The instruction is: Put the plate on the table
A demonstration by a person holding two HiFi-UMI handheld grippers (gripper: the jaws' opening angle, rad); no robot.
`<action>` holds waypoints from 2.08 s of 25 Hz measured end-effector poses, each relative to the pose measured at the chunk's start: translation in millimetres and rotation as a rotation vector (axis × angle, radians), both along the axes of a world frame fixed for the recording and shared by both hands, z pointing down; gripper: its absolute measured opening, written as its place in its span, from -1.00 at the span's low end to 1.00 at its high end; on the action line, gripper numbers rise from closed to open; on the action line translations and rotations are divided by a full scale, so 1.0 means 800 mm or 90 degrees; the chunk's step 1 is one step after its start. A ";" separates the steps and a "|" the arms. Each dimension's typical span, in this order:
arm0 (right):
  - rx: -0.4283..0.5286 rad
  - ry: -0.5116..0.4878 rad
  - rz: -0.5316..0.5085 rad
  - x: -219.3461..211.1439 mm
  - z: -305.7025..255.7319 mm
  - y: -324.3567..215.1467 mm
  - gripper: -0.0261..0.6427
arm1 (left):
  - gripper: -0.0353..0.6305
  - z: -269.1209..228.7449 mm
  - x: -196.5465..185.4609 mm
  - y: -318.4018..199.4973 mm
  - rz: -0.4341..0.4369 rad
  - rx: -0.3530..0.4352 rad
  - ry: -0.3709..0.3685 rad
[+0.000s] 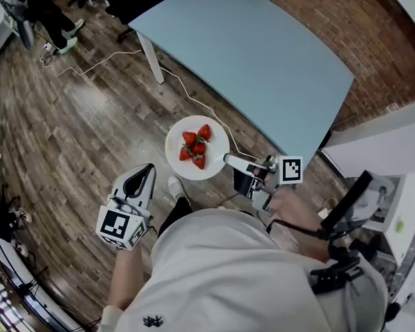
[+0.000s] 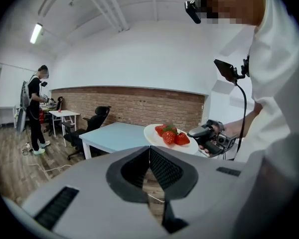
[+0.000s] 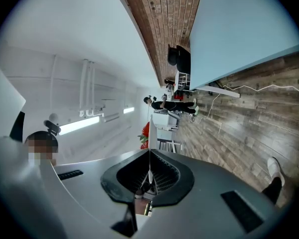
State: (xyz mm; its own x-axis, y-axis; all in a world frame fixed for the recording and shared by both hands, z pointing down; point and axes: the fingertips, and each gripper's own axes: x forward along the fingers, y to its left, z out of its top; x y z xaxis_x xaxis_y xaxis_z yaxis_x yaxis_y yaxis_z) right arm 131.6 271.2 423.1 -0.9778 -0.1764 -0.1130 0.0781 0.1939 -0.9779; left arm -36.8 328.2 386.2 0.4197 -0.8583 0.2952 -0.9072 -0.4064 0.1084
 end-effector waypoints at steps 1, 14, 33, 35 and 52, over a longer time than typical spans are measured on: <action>0.001 -0.001 0.008 -0.013 -0.002 -0.011 -0.88 | -0.88 -0.001 -0.013 -0.009 0.010 0.001 -0.008; 0.019 -0.020 0.062 -0.161 -0.015 -0.144 -0.88 | -0.88 0.007 -0.139 -0.108 0.095 -0.002 -0.019; 0.012 -0.036 0.103 -0.135 0.005 -0.539 -0.88 | -0.88 -0.006 -0.097 -0.434 0.113 -0.039 -0.020; 0.006 -0.033 0.121 -0.119 0.015 -0.588 -0.88 | -0.88 -0.008 -0.084 -0.469 0.115 -0.042 -0.022; -0.077 0.026 0.306 -0.008 0.171 -0.890 -0.88 | -0.88 -0.006 -0.030 -0.623 0.121 -0.107 -0.050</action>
State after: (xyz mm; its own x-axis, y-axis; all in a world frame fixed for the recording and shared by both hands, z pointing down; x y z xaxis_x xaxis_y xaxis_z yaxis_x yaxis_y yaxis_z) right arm 125.0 -440.9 559.6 -0.7859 -0.6178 -0.0274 -0.0315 0.0842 -0.9960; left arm -61.0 -170.5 381.8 0.5386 -0.7022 0.4656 -0.8247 -0.5525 0.1206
